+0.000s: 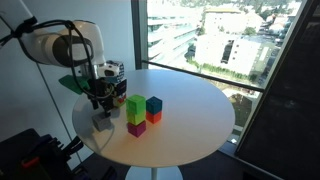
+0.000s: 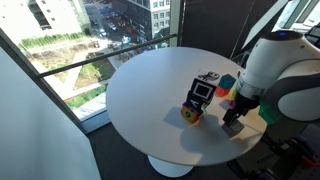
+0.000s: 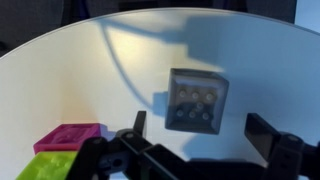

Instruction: Put the grey block on the table, then use the green block to knock off the yellow block from the pink block, then put the green block on the yellow block

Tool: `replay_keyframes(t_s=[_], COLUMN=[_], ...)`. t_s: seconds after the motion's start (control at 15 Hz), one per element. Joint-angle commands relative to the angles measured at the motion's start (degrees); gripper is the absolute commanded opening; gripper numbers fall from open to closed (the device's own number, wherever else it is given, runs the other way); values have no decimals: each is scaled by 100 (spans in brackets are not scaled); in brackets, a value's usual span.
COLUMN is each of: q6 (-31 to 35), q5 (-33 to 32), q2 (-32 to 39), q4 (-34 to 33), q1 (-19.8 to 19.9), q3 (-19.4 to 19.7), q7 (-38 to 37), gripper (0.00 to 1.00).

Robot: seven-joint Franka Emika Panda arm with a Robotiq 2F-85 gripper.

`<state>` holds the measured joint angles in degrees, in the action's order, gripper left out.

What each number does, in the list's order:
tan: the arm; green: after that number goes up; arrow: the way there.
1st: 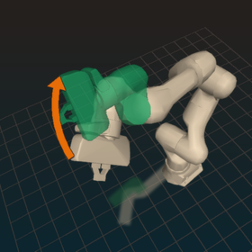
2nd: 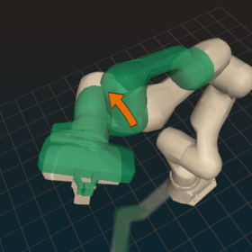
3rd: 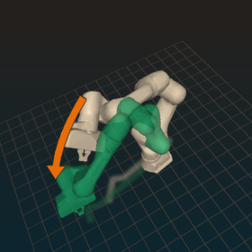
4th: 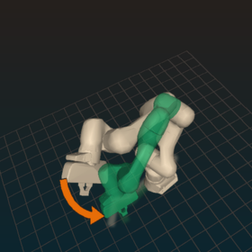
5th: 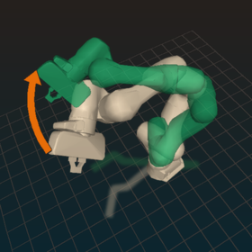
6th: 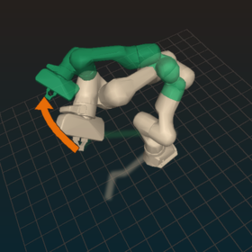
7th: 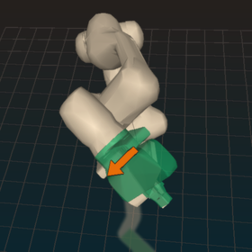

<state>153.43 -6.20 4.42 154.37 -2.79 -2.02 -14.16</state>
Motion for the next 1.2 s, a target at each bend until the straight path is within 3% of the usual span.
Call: replay_keyframes(t_s=[0.0,0.8,1.13], q6=[-505,-2369,-2530], q5=[-44,-132,-286], q2=[-424,-912,-764], q4=[-102,-912,-1236], q1=[-7,325,472], q3=[48,167,284], q7=[-4,109,298], gripper=[100,100,100])
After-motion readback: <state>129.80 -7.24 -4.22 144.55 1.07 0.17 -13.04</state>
